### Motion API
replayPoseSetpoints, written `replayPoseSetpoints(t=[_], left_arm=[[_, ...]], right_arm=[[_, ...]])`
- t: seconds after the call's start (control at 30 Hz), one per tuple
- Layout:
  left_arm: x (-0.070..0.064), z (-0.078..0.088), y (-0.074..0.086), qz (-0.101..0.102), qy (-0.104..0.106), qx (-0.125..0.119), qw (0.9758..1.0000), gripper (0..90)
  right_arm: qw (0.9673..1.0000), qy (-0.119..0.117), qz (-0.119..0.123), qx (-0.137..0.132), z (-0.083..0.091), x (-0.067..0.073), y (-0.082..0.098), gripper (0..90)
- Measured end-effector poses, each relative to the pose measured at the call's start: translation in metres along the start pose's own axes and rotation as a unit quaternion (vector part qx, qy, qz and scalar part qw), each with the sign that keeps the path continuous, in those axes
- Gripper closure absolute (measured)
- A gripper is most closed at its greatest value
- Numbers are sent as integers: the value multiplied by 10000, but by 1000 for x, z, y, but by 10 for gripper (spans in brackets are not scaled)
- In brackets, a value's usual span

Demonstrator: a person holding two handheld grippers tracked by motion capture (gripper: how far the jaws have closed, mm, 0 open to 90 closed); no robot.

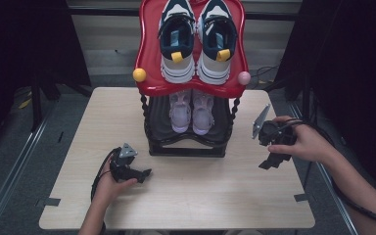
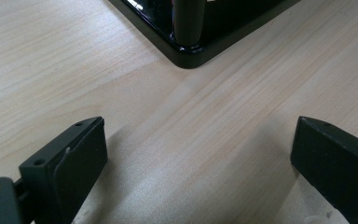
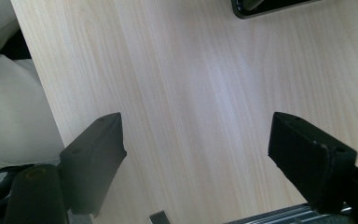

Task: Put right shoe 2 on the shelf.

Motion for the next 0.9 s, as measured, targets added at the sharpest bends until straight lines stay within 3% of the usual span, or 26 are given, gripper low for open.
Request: replayPoseSetpoints(t=[0.63, 0.9], left_arm=[[0, 0, 0, -7, 13, 18, 10000, 33], [0, 0, 0, -8, 14, 18, 10000, 33]], right_arm=[[9994, -201, -147, -250, -36, 6, -2, 172], [9995, -210, -155, -195, -55, 6, -4, 169]])
Point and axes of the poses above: each handheld gripper's, and its own axes: z roughly backward along the jaws, y roughly out of its underside, x roughly to its left, the point moved 4 cm from there along -z, roughly forward along the jaws, and after that the axes turned 13 degrees about x, right-handed, at the moved point
